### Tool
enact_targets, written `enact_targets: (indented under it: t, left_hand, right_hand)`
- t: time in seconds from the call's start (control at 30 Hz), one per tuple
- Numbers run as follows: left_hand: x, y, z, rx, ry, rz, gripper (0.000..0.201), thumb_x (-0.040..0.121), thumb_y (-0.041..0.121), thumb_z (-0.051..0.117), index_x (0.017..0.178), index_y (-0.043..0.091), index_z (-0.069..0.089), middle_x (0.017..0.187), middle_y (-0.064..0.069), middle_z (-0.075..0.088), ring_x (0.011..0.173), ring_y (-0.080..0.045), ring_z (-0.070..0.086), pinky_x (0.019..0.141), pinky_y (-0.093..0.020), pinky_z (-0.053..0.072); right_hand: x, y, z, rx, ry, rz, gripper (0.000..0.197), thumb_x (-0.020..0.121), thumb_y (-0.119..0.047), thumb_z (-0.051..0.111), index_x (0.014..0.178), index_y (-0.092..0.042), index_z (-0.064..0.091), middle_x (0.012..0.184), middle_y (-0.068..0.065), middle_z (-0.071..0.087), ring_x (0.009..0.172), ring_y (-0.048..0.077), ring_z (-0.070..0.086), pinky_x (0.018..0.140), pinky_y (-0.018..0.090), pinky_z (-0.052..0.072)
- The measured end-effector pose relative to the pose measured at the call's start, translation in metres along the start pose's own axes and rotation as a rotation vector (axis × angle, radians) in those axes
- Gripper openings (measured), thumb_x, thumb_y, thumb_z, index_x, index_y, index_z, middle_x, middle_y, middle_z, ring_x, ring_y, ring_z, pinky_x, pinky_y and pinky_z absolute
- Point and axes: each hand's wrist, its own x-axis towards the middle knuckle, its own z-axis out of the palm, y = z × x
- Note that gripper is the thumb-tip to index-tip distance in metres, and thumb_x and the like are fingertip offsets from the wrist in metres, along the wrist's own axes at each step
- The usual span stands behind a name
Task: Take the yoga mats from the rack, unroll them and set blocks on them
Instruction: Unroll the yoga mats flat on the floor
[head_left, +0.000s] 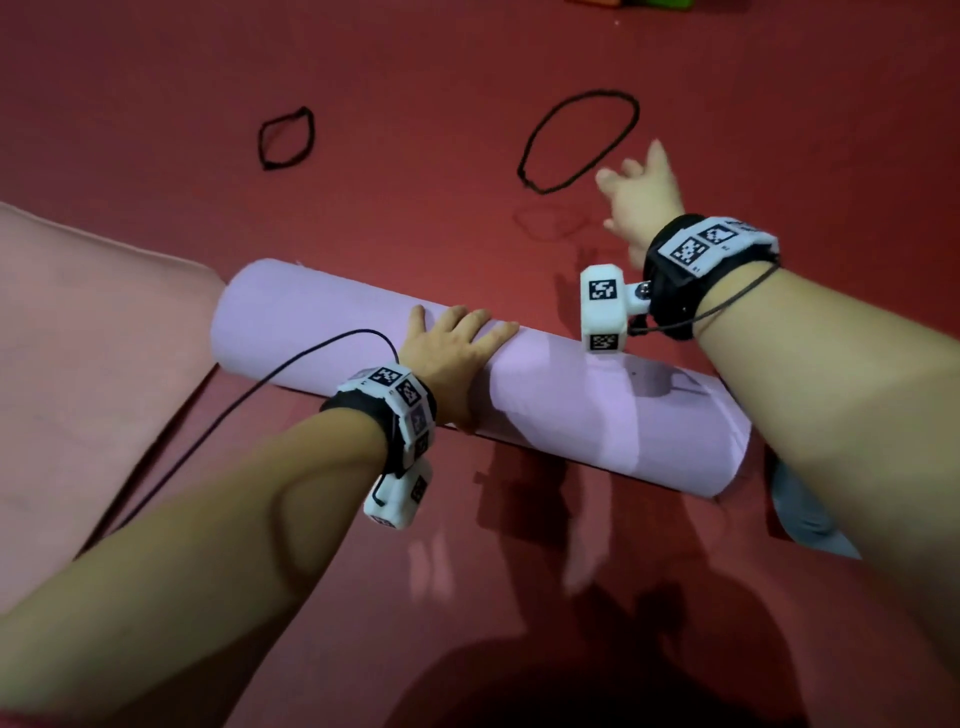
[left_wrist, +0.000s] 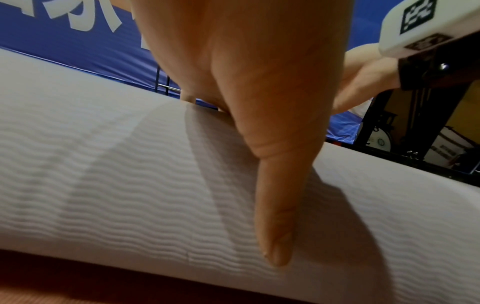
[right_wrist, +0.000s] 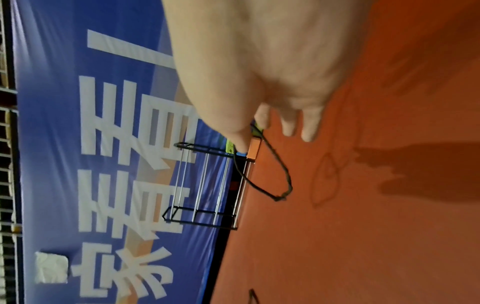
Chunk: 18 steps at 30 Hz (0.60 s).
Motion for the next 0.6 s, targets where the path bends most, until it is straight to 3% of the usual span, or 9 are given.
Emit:
enact_targets:
  t: [0.07, 0.13, 0.2, 0.27, 0.33, 0.43, 0.53, 0.6]
  left_hand:
    - [0.001, 0.0, 0.001, 0.003, 0.004, -0.001, 0.14, 0.039, 0.064, 0.086, 0.152, 0.035, 0.007, 0.154, -0.001, 0.027, 0.14, -0.029, 0.027, 0.104, -0.063, 0.027]
    - [0.004, -0.001, 0.002, 0.006, 0.004, -0.003, 0.14, 0.038, 0.064, 0.085, 0.152, 0.035, 0.007, 0.154, -0.001, 0.028, 0.139, -0.029, 0.028, 0.103, -0.063, 0.027]
    - [0.006, -0.001, 0.0, 0.008, -0.004, -0.011, 0.141, 0.038, 0.064, 0.085, 0.151, 0.035, 0.007, 0.154, 0.0, 0.028, 0.139, -0.028, 0.028, 0.103, -0.063, 0.027]
    - [0.009, 0.0, -0.001, 0.008, -0.016, -0.012, 0.142, 0.038, 0.064, 0.085, 0.152, 0.034, 0.006, 0.154, 0.0, 0.027, 0.139, -0.027, 0.028, 0.103, -0.062, 0.028]
    - [0.01, -0.003, -0.004, 0.022, -0.036, 0.01, 0.144, 0.039, 0.064, 0.086, 0.153, 0.033, 0.004, 0.155, 0.001, 0.026, 0.138, -0.027, 0.029, 0.102, -0.059, 0.031]
    - [0.01, -0.018, -0.008, 0.069, -0.075, 0.057, 0.146, 0.041, 0.061, 0.087, 0.154, 0.032, 0.0, 0.159, -0.001, 0.02, 0.139, -0.027, 0.028, 0.103, -0.054, 0.032]
    - [0.007, -0.027, -0.007, 0.087, -0.11, 0.047, 0.148, 0.04, 0.062, 0.089, 0.153, 0.036, -0.002, 0.161, -0.005, 0.015, 0.141, -0.029, 0.025, 0.105, -0.055, 0.029]
    - [0.004, -0.025, -0.003, 0.043, -0.107, 0.017, 0.146, 0.04, 0.058, 0.09, 0.152, 0.039, -0.001, 0.158, -0.001, 0.021, 0.142, -0.029, 0.023, 0.107, -0.064, 0.024]
  right_hand:
    - [-0.001, 0.009, -0.002, -0.199, -0.089, 0.048, 0.089, 0.091, -0.02, 0.065, 0.157, -0.018, 0.005, 0.157, 0.006, 0.032, 0.139, 0.022, 0.04, 0.111, 0.041, 0.039]
    - [-0.008, 0.023, -0.001, -0.394, -0.225, 0.058, 0.089, 0.088, -0.022, 0.069, 0.157, -0.018, 0.013, 0.156, 0.008, 0.034, 0.137, 0.023, 0.041, 0.109, 0.039, 0.04]
    - [-0.023, 0.03, 0.004, -0.591, -0.434, 0.066, 0.078, 0.089, -0.028, 0.07, 0.154, -0.021, 0.027, 0.149, 0.007, 0.045, 0.125, 0.022, 0.05, 0.088, 0.029, 0.047]
    - [-0.038, 0.032, 0.007, -0.778, -0.642, 0.076, 0.062, 0.091, -0.036, 0.066, 0.147, -0.024, 0.043, 0.135, 0.0, 0.056, 0.115, 0.021, 0.057, 0.066, 0.023, 0.042]
    - [-0.051, 0.034, 0.01, -0.889, -0.777, 0.062, 0.046, 0.095, -0.035, 0.061, 0.139, -0.022, 0.053, 0.123, -0.004, 0.059, 0.105, 0.017, 0.057, 0.067, 0.023, 0.041]
    - [-0.055, 0.041, 0.014, -0.933, -0.849, 0.08, 0.034, 0.101, -0.027, 0.052, 0.134, -0.018, 0.058, 0.122, 0.0, 0.061, 0.1, 0.015, 0.052, 0.081, 0.025, 0.038]
    - [-0.054, 0.043, 0.016, -1.025, -0.863, 0.059, 0.03, 0.101, -0.021, 0.05, 0.128, -0.017, 0.061, 0.113, 0.001, 0.061, 0.093, 0.017, 0.053, 0.068, 0.025, 0.043]
    - [-0.054, 0.044, 0.016, -1.068, -0.862, 0.071, 0.029, 0.099, -0.017, 0.051, 0.125, -0.015, 0.063, 0.105, 0.001, 0.06, 0.088, 0.019, 0.053, 0.062, 0.023, 0.042]
